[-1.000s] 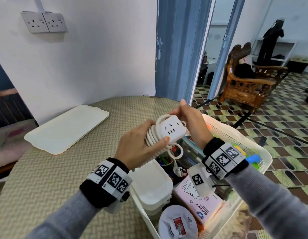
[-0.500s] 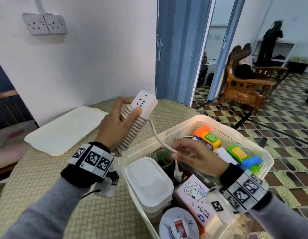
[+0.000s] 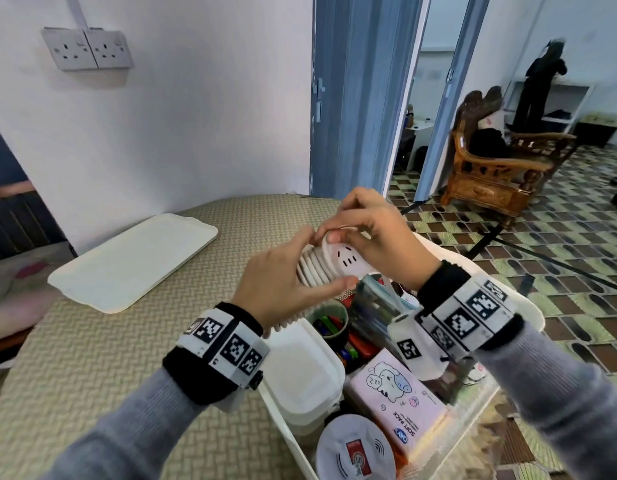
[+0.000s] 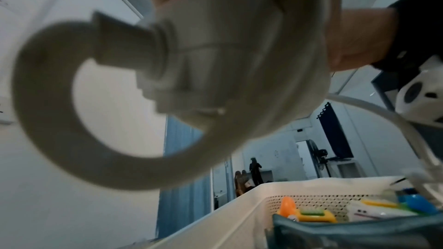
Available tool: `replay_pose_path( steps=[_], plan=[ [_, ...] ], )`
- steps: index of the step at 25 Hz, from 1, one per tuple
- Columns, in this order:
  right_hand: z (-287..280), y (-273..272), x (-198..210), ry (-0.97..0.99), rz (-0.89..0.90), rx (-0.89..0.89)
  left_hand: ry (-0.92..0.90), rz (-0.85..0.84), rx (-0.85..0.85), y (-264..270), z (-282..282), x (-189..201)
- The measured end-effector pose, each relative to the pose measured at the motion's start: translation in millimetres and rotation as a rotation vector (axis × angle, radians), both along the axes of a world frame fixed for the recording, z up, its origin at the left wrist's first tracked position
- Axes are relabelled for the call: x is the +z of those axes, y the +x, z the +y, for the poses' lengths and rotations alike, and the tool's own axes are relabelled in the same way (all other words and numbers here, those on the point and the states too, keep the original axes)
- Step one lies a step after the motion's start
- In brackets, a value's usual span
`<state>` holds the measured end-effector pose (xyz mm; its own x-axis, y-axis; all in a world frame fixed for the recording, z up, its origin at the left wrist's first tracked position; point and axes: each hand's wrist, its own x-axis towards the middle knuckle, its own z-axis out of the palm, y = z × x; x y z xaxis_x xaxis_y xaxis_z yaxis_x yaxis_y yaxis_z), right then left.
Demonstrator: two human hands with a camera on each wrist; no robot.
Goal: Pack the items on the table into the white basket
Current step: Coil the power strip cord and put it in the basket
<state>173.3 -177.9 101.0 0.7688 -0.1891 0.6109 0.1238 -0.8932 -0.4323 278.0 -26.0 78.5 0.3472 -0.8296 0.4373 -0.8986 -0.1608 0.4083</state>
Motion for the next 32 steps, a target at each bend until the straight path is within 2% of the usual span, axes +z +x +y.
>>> replay_pose_path(
  steps=[3,5,7,9,11,15,18,20,21,26,28,29,32],
  plan=[
    [-7.8,-5.5,2.8,0.444,-0.103,0.006,-0.062,0.067,-0.021,1.2,-0.2,-0.4],
    [-15.2,-13.1,-3.7,0.588,-0.091,0.046,-0.057,0.062,-0.045,4.2,1.0,-2.7],
    [-18.4,-23.3,-13.7,0.718,0.017,0.131,-0.056,0.095,-0.063,7.4,2.3,-5.8],
    [-20.8,-31.5,-22.9,0.745,0.099,0.215,-0.049,0.118,-0.077,10.7,3.3,-7.3],
    [-23.6,-33.7,-25.7,0.754,0.058,0.228,-0.050,0.160,-0.094,14.7,4.4,-7.2],
    [-22.2,-22.1,-27.5,0.861,-0.090,0.091,-0.017,0.309,-0.234,15.3,3.1,0.1],
    [-13.7,-14.4,-40.1,0.805,-0.026,-0.062,-0.032,0.310,-0.296,13.2,-1.5,4.3],
    [-12.1,-17.3,-51.3,0.697,0.053,-0.086,-0.115,0.305,-0.200,15.2,-6.4,5.9],
    [-12.5,-22.5,-55.1,0.706,0.064,-0.067,-0.141,0.310,-0.122,16.7,-8.7,6.7],
    [-9.9,-57.2,-61.9,0.927,0.002,0.052,-0.180,0.410,0.174,25.6,-16.8,-3.1],
    [-3.3,-64.8,-56.1,0.870,0.014,0.079,-0.158,0.305,0.215,20.4,-21.3,-7.7],
    [-2.0,-66.8,-50.9,0.727,0.027,0.054,-0.140,0.234,0.209,16.3,-23.4,-9.0],
    [-7.2,-69.0,-30.4,0.066,-0.061,-0.130,-0.031,0.129,0.044,1.5,-27.4,-9.5]
  ],
)
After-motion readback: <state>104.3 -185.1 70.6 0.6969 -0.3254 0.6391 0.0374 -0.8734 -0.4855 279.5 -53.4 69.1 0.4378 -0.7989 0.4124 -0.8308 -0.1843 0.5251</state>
